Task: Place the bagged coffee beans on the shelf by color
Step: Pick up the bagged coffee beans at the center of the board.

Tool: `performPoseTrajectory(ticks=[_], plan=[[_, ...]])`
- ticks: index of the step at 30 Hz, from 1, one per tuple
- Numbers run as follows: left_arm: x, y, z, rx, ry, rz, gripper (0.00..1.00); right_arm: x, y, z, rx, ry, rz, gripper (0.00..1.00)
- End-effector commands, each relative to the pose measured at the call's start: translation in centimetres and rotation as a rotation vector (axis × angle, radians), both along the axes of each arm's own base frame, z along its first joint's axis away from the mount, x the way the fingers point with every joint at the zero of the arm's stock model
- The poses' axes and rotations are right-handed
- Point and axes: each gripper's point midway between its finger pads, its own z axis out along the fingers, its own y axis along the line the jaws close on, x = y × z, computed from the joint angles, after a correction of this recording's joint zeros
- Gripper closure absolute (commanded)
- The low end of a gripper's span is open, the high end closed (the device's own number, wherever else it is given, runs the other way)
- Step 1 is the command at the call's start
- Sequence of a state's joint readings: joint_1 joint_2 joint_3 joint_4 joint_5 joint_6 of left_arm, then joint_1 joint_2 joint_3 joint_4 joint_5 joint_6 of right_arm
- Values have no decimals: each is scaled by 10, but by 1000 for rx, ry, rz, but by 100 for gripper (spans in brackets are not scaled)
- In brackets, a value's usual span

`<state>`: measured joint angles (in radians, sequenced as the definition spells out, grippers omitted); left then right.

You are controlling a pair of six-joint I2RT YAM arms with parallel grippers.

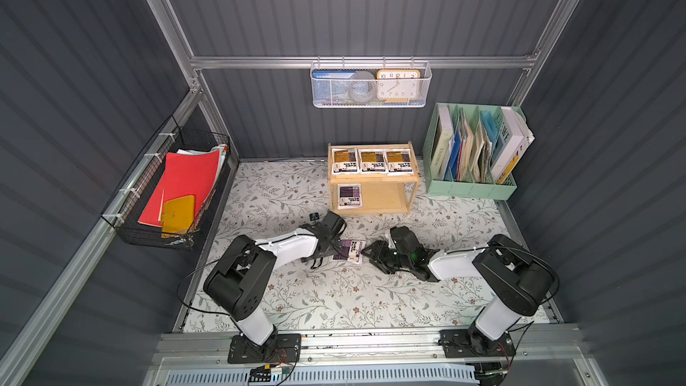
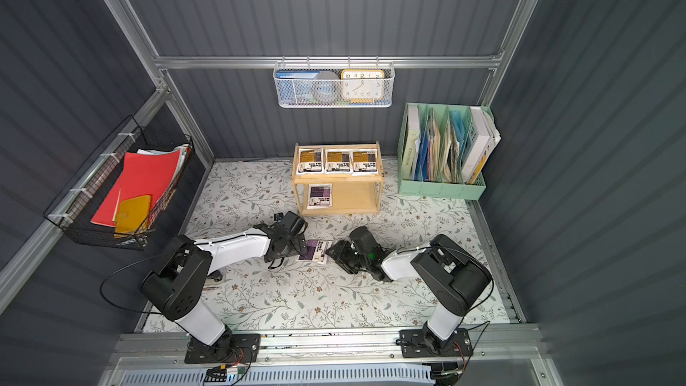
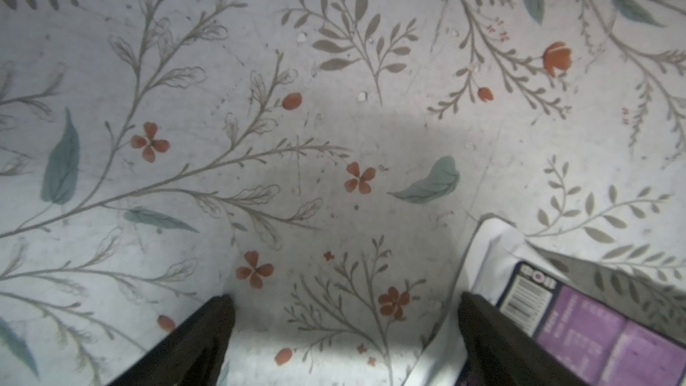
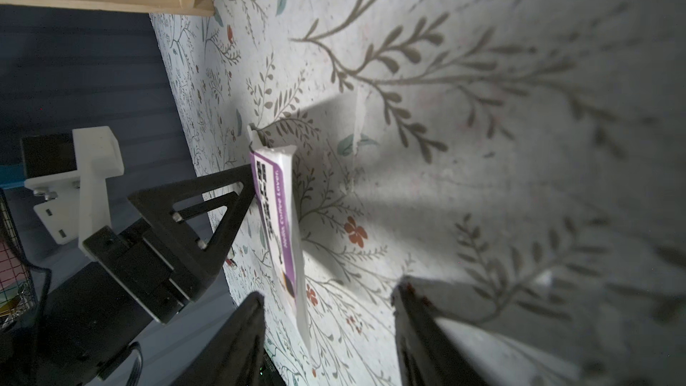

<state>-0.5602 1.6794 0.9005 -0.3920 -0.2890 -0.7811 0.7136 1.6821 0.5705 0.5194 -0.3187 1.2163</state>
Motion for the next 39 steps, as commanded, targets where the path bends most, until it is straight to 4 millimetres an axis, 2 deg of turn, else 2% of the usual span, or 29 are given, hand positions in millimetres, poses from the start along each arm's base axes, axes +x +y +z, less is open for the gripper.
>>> performPoseTrajectory(ticks=[1,12,23,33,39], plan=[[-11,9,-11,48,57,16,0,-28,-20,-50,-124,162,0,40],[-11,8,-10,38,41,6,0,-19,8,-55,51,192,-13,40],[-10,7,-7,28,26,2,0,-7,20,-55,85,194,-18,40],[-9,6,-4,20,16,0,0,-4,21,-57,94,201,-30,41],[-9,6,-4,21,16,-2,0,4,12,-62,96,205,-59,46]])
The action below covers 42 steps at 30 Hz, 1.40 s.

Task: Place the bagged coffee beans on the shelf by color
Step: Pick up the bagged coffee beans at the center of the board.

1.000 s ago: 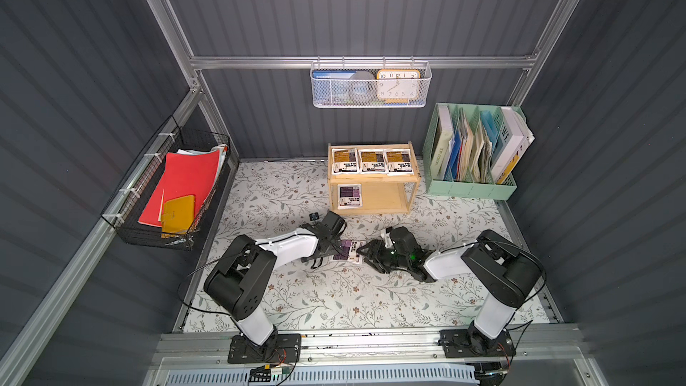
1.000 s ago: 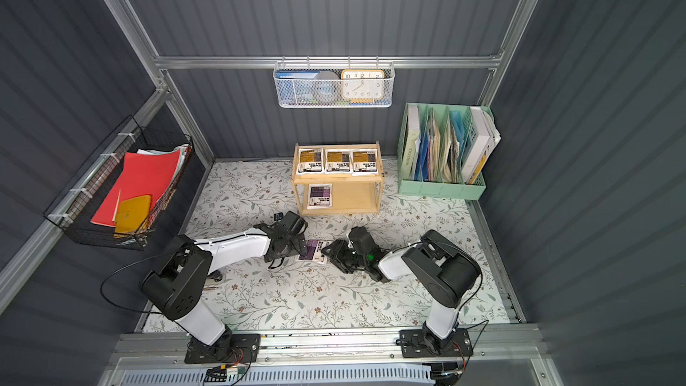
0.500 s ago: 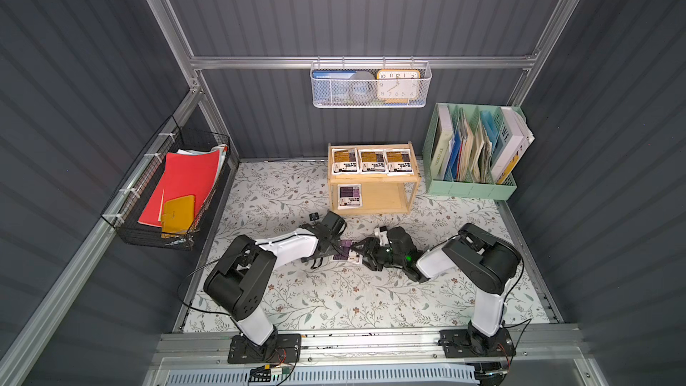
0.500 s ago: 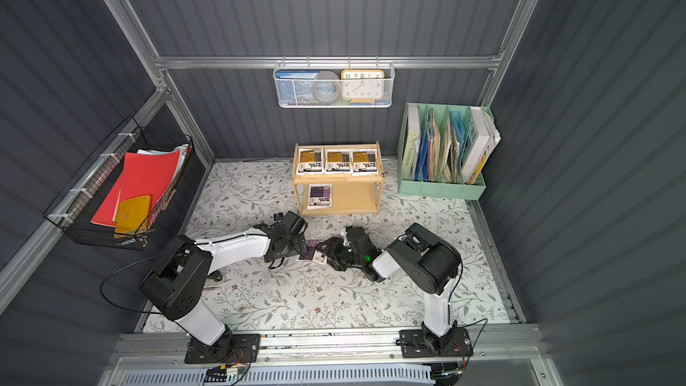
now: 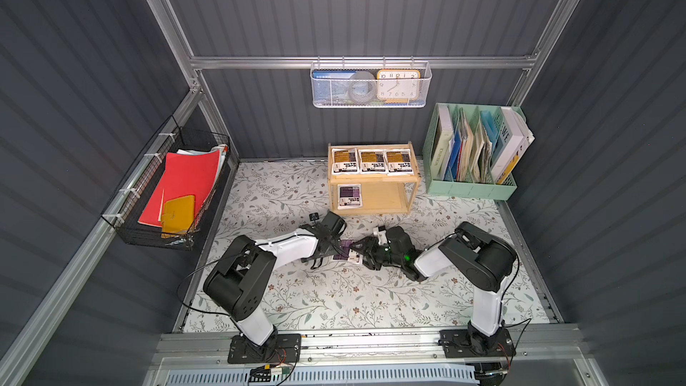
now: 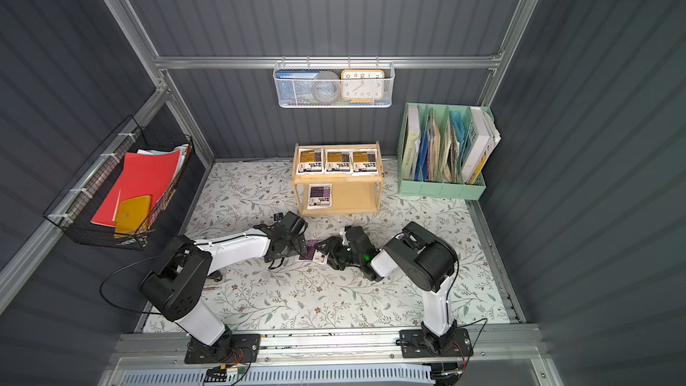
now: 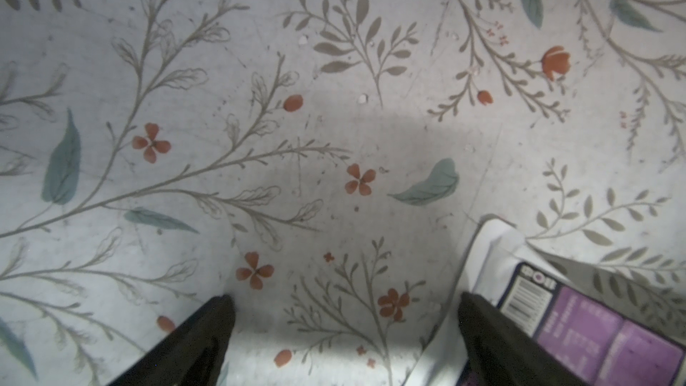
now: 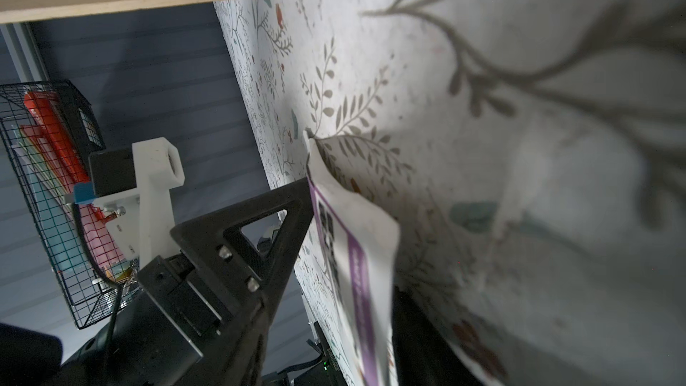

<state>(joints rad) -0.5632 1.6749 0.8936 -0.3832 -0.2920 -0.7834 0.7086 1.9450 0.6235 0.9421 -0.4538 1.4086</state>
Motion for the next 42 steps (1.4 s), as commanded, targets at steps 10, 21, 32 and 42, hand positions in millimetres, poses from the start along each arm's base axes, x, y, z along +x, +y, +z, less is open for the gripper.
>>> performPoseTrajectory(ticks=[10,21,32,42], plan=[[-7,5,2,15,8,-4,0,-6,-34,-60,-150,161,-41,76],[3,2,27,-6,-47,11,0,-12,-37,-49,-85,160,-63,100],[25,-3,98,-93,-231,69,0,-26,-57,-23,-51,130,-120,100],[29,1,153,-216,-394,142,0,-17,-75,22,-6,39,-241,100]])
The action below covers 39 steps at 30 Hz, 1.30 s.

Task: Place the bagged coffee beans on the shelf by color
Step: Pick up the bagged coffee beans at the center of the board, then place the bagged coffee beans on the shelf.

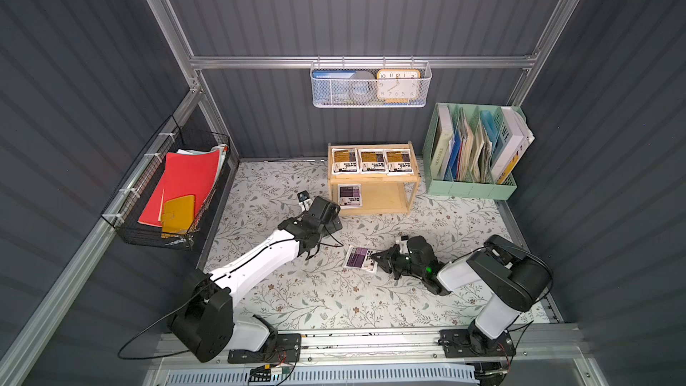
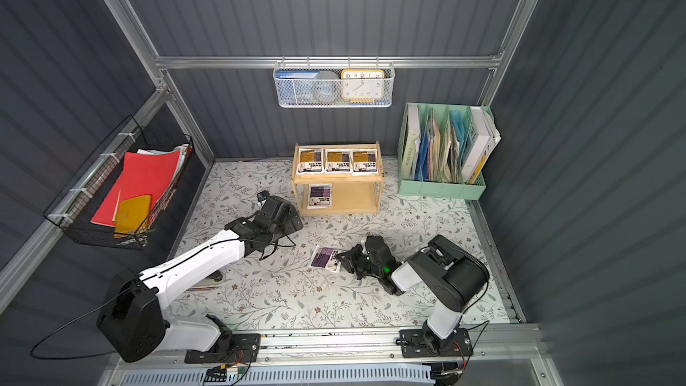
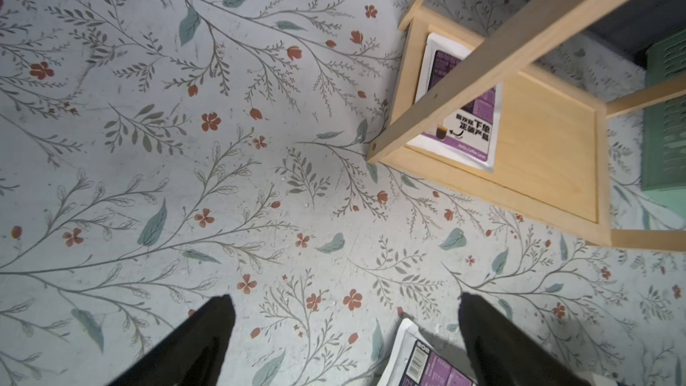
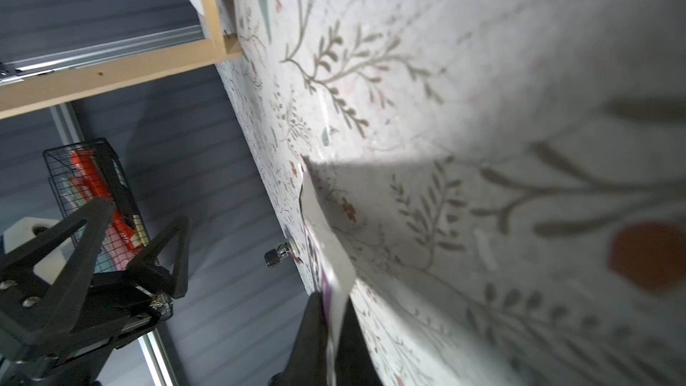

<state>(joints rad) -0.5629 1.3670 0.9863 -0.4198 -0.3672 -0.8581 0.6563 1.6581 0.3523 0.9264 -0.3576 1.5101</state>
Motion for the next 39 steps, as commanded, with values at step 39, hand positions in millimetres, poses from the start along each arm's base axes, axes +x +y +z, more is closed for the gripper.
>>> performPoseTrajectory(ticks=[39], plan=[[16,-41,24,-366,-158,-69,0,143,-64,72,67,-370,-808,100]])
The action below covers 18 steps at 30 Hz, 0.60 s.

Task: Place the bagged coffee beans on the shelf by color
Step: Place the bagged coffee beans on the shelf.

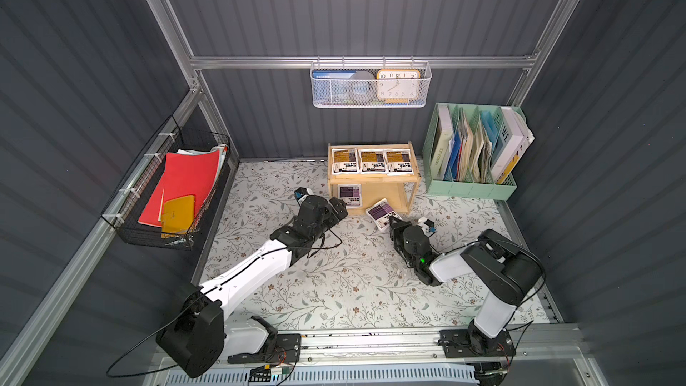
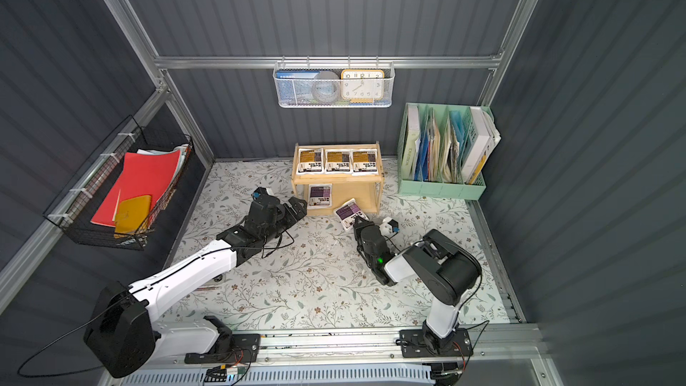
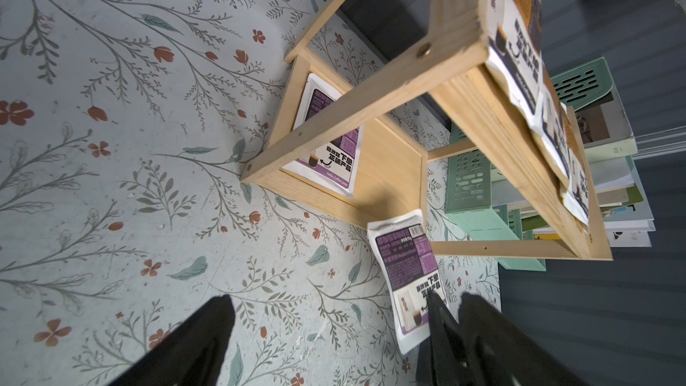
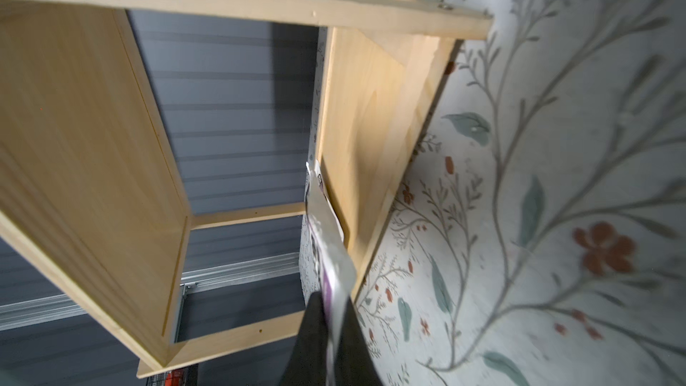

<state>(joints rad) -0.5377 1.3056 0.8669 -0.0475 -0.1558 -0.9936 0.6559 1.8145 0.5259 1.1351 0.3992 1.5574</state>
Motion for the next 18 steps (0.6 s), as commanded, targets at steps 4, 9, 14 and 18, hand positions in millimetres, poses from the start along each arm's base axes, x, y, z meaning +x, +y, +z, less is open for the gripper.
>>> performPoseTrajectory(ticks=[4,9,14,18], plan=[[-7,2,-12,30,18,-29,0,38,3,20,93,-104,-133,100],[-11,1,-16,30,26,-43,0,58,1,6,109,-90,-235,100],[-11,-2,-21,36,33,-64,0,77,4,-7,130,-73,-307,100],[-10,-6,-22,37,33,-83,0,91,7,-16,138,-61,-342,100]])
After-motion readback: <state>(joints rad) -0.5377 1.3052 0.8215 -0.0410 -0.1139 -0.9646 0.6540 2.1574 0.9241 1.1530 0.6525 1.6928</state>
